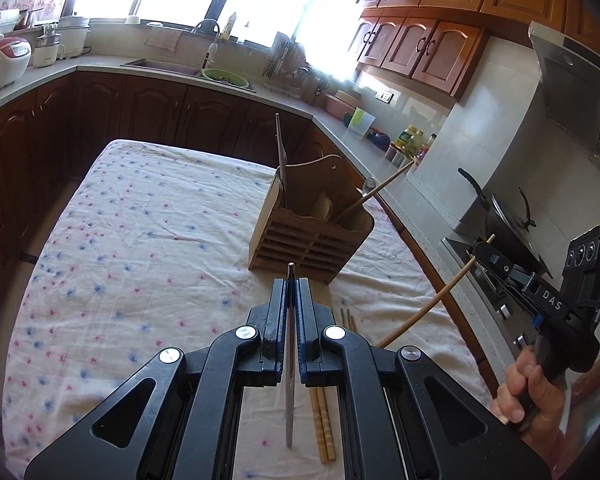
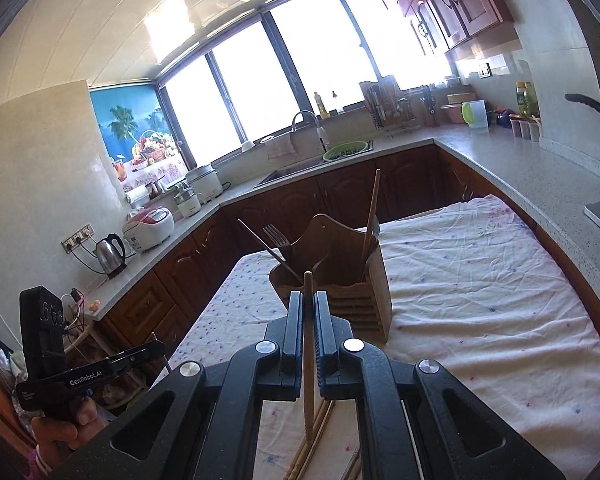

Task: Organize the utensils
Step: 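Carry the metal chopstick to the holder with the left tool while the right tool lowers its chopstick in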

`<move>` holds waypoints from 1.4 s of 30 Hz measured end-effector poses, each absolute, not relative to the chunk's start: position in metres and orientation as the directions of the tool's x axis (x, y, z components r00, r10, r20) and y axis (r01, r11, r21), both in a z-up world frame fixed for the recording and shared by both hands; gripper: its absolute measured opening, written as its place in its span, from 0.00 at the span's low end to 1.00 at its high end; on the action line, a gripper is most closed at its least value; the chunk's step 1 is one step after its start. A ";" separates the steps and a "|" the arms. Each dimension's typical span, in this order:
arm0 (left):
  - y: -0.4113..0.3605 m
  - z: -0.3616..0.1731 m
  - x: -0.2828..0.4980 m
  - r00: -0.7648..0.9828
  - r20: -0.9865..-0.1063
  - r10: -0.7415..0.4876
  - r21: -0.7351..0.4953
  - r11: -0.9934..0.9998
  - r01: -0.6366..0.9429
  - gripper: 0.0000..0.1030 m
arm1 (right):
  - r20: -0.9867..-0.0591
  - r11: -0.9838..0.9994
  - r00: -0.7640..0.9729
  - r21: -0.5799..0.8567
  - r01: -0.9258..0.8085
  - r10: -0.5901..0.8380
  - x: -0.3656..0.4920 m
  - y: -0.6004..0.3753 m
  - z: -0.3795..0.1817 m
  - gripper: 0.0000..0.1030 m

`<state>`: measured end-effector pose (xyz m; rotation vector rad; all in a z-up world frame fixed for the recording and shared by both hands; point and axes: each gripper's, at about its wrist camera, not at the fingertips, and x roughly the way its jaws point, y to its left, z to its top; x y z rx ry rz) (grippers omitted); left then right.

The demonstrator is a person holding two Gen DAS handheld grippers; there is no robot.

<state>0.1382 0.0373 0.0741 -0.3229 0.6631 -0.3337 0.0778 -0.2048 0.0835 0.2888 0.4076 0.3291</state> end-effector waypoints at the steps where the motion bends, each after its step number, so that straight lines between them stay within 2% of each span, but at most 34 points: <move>1: 0.038 0.076 0.138 0.743 -0.538 -0.399 -0.392 0.898 0.198 0.03 | -0.334 0.908 0.869 0.336 -0.252 0.365 0.078 -0.206 0.084 0.05; 17: 0.035 0.111 0.163 0.801 -0.460 -0.382 -0.371 0.903 0.217 0.03 | -0.293 0.915 0.896 0.329 -0.234 0.335 0.088 -0.218 0.099 0.05; 23: 0.032 0.147 0.187 0.852 -0.373 -0.368 -0.362 0.903 0.232 0.03 | -0.224 0.922 0.926 0.316 -0.225 0.303 0.105 -0.225 0.125 0.05; 31: 0.027 0.189 0.229 0.928 -0.237 -0.287 -0.345 0.918 0.196 0.03 | -0.113 0.929 0.965 0.317 -0.190 0.236 0.143 -0.238 0.165 0.05; 35: 0.021 0.184 0.257 0.939 -0.230 -0.255 -0.342 0.925 0.167 0.03 | -0.103 0.933 0.971 0.317 -0.172 0.214 0.164 -0.238 0.165 0.05; 42: 0.014 0.141 0.294 0.931 -0.272 -0.244 -0.386 0.914 0.127 0.03 | -0.115 0.937 0.975 0.315 -0.148 0.192 0.185 -0.231 0.137 0.05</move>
